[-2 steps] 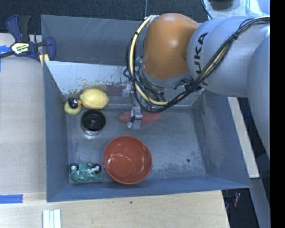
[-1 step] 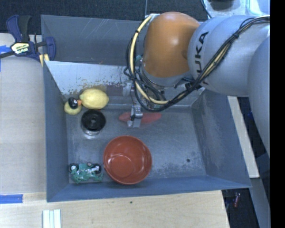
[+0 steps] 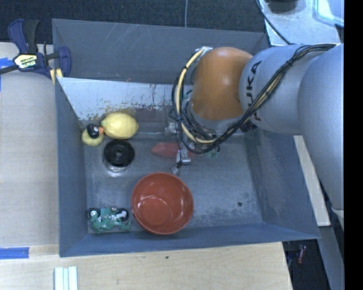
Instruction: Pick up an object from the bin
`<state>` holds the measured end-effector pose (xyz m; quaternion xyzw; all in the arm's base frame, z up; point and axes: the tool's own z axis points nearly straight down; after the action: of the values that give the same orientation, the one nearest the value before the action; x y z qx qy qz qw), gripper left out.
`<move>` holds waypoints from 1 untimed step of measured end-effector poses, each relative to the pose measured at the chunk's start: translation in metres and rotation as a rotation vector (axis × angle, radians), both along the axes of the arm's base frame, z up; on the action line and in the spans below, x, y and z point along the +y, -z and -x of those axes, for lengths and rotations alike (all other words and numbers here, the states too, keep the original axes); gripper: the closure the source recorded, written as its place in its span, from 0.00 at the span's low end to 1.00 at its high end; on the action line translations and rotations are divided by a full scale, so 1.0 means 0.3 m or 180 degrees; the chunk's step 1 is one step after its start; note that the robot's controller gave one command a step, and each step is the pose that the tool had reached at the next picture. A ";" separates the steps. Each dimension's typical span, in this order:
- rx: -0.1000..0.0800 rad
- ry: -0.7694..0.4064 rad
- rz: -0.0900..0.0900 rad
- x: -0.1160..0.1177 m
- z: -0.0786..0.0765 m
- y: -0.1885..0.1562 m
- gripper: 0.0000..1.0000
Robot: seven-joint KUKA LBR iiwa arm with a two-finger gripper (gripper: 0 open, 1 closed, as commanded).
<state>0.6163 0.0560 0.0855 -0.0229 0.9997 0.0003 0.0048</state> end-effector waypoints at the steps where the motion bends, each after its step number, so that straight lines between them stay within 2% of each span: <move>1: -0.0009 0.0135 -0.0010 -0.062 -0.013 -0.148 0.00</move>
Offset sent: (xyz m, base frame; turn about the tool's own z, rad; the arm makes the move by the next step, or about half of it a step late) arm -0.0001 -0.0103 -0.0238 0.0043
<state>0.6201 0.0372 0.1299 -0.0018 1.0000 0.0017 0.0062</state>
